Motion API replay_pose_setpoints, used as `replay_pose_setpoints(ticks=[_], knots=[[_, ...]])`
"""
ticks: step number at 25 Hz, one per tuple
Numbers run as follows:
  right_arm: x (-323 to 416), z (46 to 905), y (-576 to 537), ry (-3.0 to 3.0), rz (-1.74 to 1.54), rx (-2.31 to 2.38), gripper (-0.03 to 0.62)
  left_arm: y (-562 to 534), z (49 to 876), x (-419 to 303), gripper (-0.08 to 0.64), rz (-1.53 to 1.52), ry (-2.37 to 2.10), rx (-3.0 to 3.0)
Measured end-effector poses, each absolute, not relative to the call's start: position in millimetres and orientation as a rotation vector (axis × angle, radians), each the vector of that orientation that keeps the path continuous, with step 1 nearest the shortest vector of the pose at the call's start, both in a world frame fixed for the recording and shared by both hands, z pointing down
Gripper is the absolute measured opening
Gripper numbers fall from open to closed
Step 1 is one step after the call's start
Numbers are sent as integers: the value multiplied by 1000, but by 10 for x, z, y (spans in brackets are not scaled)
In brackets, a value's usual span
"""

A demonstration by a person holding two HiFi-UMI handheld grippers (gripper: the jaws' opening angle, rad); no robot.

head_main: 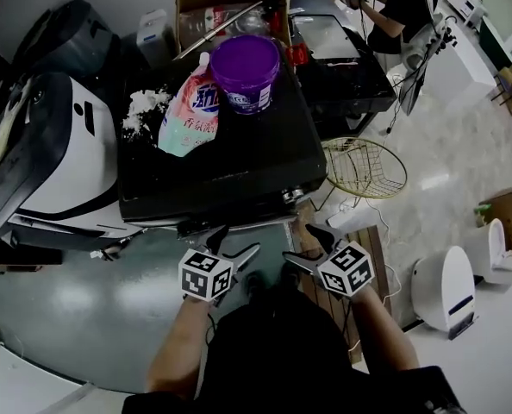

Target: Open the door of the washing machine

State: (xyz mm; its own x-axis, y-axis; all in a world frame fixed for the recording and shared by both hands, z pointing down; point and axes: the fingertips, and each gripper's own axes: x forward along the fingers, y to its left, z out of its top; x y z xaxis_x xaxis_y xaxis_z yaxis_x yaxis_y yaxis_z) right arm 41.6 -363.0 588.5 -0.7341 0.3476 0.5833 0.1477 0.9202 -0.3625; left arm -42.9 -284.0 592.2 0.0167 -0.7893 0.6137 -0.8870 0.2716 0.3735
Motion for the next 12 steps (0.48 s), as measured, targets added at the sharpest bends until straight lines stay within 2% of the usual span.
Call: replay_pose_setpoints(ticks=[12], knots=[[89, 6700, -3483, -2270, 300, -374, 361, -2666, 6747, -580, 393, 246, -1730, 1495]])
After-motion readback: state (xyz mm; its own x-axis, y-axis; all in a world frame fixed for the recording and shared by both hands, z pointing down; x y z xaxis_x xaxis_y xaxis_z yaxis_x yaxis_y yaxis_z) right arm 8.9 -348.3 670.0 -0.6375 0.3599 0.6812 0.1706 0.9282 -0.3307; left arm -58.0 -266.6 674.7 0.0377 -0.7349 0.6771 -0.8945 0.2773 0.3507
